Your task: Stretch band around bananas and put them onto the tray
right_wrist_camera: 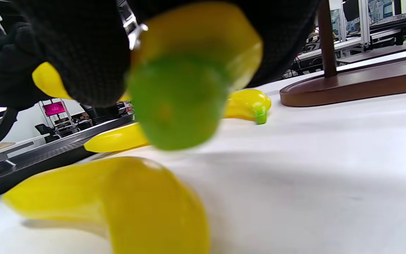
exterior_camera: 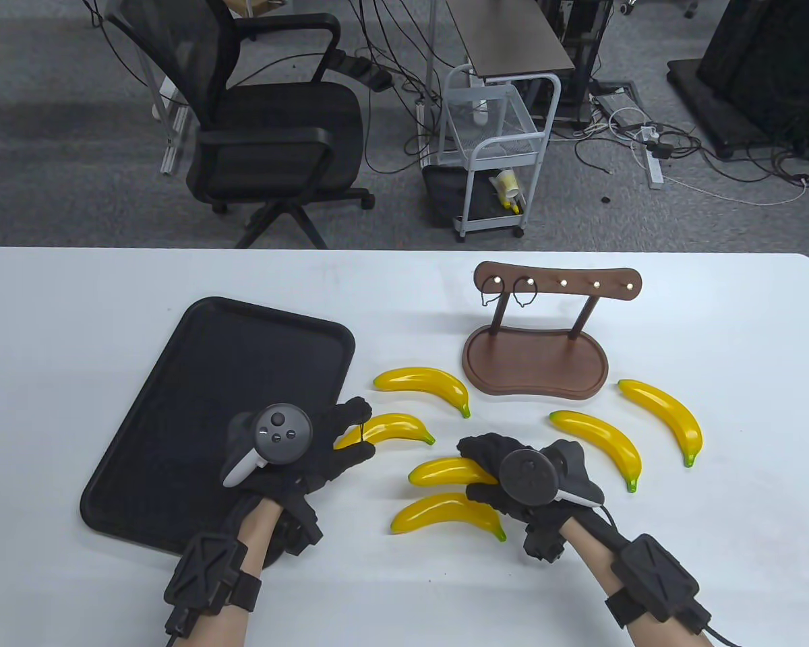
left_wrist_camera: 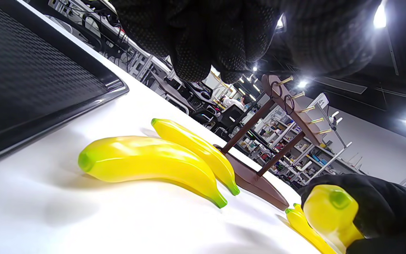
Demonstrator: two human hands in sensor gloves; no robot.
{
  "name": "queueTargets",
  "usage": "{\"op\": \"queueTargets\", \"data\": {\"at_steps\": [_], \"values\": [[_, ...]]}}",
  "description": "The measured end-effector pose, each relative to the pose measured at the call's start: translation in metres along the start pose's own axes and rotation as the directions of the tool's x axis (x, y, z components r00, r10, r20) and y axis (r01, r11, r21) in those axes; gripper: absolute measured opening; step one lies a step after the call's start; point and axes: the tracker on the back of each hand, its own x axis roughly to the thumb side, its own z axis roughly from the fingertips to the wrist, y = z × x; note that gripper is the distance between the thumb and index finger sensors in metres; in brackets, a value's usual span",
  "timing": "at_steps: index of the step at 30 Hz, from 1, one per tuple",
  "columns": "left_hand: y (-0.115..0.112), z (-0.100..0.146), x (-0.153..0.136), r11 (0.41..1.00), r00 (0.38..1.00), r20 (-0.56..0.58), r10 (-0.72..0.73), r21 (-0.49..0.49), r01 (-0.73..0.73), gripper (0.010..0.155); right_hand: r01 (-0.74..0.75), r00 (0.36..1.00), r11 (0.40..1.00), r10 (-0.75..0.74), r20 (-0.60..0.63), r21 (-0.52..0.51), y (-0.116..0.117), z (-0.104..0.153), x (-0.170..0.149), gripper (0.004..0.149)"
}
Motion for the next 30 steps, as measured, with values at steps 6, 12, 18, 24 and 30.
{"op": "queueTargets", "data": {"at_steps": [6,12,18,24,30], "values": [[0.0,0.0,0.0,1.0,1.0,0.001,-0.001,0.0,0.001,0.07,0.009,1.0,1.0,-0.01,0.027,0.019,0.007,0.0,0.01,0.07],[0.0,0.0,-0.001,1.0,1.0,-0.003,-0.003,-0.003,0.003,0.069,-0.005,0.999,0.998,0.002,0.052,0.055,0.018,0.001,0.016,0.069],[-0.001,-0.001,-0.001,1.0,1.0,-0.006,-0.004,-0.004,0.004,0.069,-0.019,0.998,0.997,0.014,0.065,0.073,0.025,0.002,0.02,0.07],[-0.001,-0.001,-0.001,1.0,1.0,-0.005,-0.004,-0.003,0.004,0.069,0.001,0.998,0.997,-0.006,0.07,0.079,0.03,0.002,0.019,0.071],[-0.001,-0.001,-0.002,1.0,1.0,-0.005,-0.004,-0.003,0.004,0.069,0.039,0.997,0.994,-0.045,0.056,0.106,0.038,0.002,0.016,0.074]]}}
